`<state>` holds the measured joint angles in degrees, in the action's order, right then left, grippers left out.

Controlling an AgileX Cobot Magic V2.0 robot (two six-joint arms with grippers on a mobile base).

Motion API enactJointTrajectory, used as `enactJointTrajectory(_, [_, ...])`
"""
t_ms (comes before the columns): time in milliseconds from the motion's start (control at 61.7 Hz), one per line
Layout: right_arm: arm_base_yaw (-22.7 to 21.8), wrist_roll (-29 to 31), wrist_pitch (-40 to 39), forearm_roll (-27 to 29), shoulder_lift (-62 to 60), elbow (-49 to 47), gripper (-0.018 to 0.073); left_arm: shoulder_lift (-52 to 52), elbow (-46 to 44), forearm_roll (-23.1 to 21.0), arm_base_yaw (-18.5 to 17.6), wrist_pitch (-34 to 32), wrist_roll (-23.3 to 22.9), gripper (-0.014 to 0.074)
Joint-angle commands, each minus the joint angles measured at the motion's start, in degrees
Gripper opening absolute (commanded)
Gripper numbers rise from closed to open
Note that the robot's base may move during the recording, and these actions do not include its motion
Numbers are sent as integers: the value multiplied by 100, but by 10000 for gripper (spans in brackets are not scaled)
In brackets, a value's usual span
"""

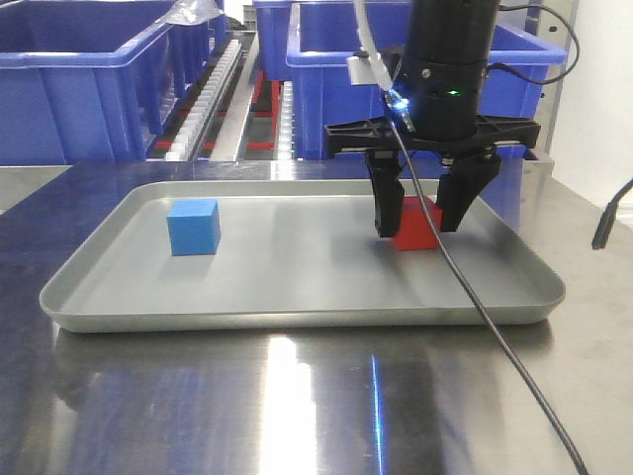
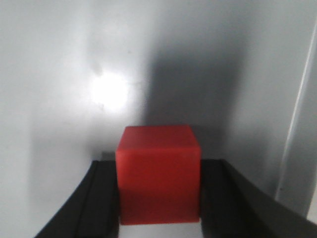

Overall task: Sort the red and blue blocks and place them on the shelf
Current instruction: 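Lower the open right gripper over the red cube and close, then lift the red cube off the tray with the right gripper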

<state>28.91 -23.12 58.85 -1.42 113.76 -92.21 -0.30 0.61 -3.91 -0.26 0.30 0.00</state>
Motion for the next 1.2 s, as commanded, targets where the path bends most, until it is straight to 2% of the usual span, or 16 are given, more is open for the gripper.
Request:
enactJointTrajectory(0, [-36,59,-129,-59,-302,-183,331,-123,129,-36,0,-457,-40,125])
enactJointTrajectory(194, [-36,62,-129,-185,-382,-183,331,-123,129,-36,0,-457,-40,125])
enactJointTrajectory(405, [-83,267,-301,-691,-820,-155,331,-123,129,-36,0,-457,-40,125])
enactJointTrajectory(648, [-372,267,-1380,-690,-1878,725,331,-123,129,-36,0,-457,-40,125])
enactJointTrajectory(810, [-814,342,-2386,-833,-2901,1916,331,-123,129,-36,0,-457,-40,125])
enactJointTrajectory(1053, [-1685,1397,-3527,-785,-4441,3600,331,-123,129,-36,0,-457,-40,125])
enactJointTrajectory(1183, [-2128,1879,-3915,-453,-5137,4290,331,-123,129,-36,0,-457,-40,125])
